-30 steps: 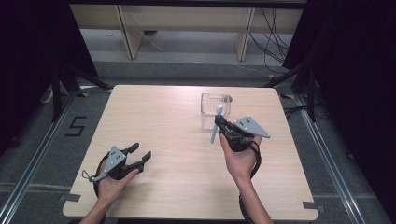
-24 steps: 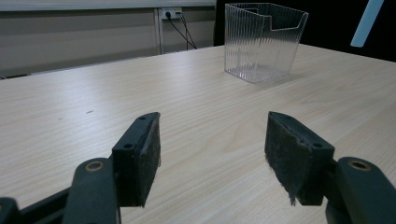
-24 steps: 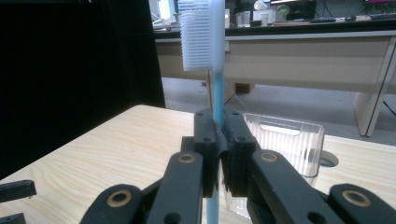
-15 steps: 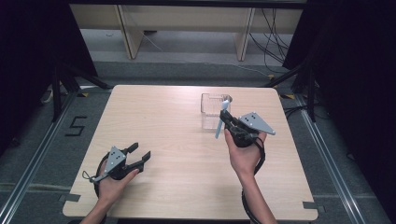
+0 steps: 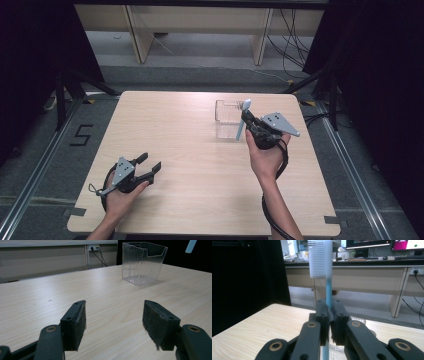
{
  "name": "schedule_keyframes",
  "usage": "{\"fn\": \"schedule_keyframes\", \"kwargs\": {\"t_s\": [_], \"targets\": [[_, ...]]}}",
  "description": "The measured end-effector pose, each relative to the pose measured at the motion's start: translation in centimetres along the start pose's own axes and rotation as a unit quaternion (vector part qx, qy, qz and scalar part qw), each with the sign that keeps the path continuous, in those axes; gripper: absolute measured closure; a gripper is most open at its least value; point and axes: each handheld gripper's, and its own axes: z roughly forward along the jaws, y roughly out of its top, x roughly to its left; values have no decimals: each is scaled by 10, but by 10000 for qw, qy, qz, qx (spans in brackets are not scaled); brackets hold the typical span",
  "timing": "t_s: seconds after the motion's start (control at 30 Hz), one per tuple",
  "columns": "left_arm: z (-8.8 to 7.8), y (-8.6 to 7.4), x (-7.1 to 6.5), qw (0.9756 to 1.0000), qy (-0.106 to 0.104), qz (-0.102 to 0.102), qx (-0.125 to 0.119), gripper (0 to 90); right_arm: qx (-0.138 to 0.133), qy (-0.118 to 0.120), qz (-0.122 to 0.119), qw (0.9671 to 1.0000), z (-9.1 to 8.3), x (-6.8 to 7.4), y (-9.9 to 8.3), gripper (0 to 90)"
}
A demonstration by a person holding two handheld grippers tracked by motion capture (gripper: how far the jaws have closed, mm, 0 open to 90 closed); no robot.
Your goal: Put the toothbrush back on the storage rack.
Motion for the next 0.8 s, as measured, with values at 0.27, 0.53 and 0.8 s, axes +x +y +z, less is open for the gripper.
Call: {"fn": "schedule_keyframes", "kwargs": {"t_s": [0.27,0.53,0.8], "targets": [[0,0,0,10000,-6,-1,0,351,-34,-131,-61,9999,5,-8,7,858],[-2,1,0,10000,22,1,82,351,-73,-188,-31,9998,11,-14,11,858],[-2,1,-1,10000,18,-5,78,351,-122,-215,-27,9997,15,-15,19,858]]}}
